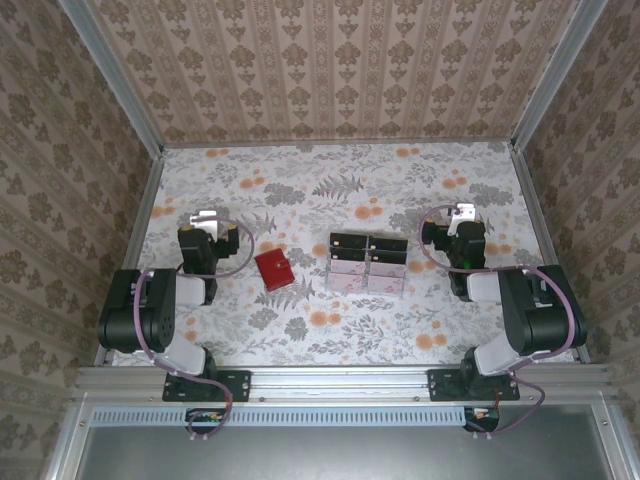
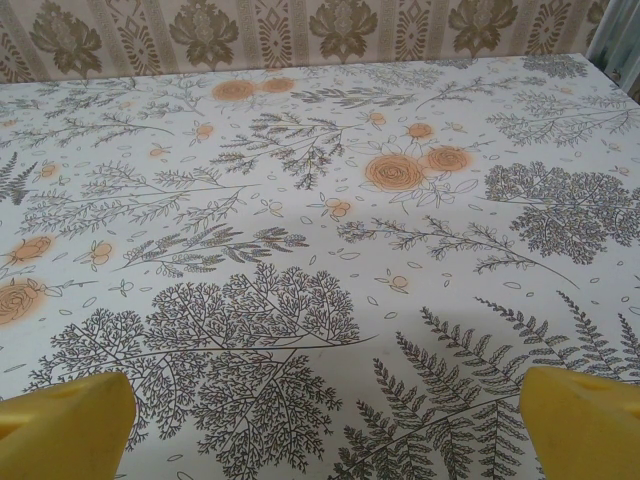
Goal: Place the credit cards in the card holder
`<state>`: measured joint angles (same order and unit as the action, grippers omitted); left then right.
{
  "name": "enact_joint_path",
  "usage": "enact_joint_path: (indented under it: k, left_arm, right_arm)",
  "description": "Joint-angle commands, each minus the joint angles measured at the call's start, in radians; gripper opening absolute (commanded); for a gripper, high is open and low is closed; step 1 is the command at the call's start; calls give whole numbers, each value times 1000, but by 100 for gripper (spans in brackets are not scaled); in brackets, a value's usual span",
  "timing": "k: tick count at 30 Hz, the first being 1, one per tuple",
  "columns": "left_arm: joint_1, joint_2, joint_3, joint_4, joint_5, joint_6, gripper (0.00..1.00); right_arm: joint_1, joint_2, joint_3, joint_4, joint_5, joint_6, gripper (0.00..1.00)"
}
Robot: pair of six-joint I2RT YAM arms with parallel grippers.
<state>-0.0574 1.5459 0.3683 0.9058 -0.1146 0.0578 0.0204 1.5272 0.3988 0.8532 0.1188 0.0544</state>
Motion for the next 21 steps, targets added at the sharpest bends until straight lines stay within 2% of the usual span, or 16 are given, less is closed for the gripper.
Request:
enact_joint_path:
  k: [1,8,16,21]
  left_arm:
    - [8,1,21,-4,17,11,100]
    - [2,-2,12,11,-26,-1,100]
    - [6,-53,5,-22,-112,-44,100]
    - [-9,-123,21,-100,-154,-33,100]
  right_arm:
    - [2,2,7,6,-7,-10,100]
    - [2,-13,9,-7,1,-6,100]
    - [0,-188,51,-230,36,22,100]
    - [-2,-312,140,-500,59,104,100]
